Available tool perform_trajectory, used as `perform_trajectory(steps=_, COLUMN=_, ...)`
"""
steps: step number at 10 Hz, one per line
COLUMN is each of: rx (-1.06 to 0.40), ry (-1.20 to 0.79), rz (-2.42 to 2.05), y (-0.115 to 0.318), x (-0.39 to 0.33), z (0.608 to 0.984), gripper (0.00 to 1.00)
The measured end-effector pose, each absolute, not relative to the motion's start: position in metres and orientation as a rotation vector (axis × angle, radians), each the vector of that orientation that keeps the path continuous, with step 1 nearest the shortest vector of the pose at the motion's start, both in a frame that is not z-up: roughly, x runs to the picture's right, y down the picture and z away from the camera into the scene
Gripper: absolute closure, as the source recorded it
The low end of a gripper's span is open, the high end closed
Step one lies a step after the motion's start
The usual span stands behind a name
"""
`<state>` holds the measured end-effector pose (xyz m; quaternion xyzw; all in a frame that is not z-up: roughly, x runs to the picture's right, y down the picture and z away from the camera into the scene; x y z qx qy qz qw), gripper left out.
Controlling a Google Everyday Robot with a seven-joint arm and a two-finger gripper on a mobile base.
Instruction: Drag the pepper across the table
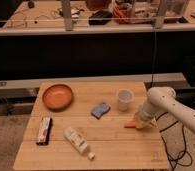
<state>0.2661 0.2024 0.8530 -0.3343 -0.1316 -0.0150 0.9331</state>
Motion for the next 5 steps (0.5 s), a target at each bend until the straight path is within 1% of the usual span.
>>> perform_trajectory(steps=5, rx=-0.666, ry=-0.281, rz=-0.033, y=0.191, x=0.273, z=0.869, gripper=0.99)
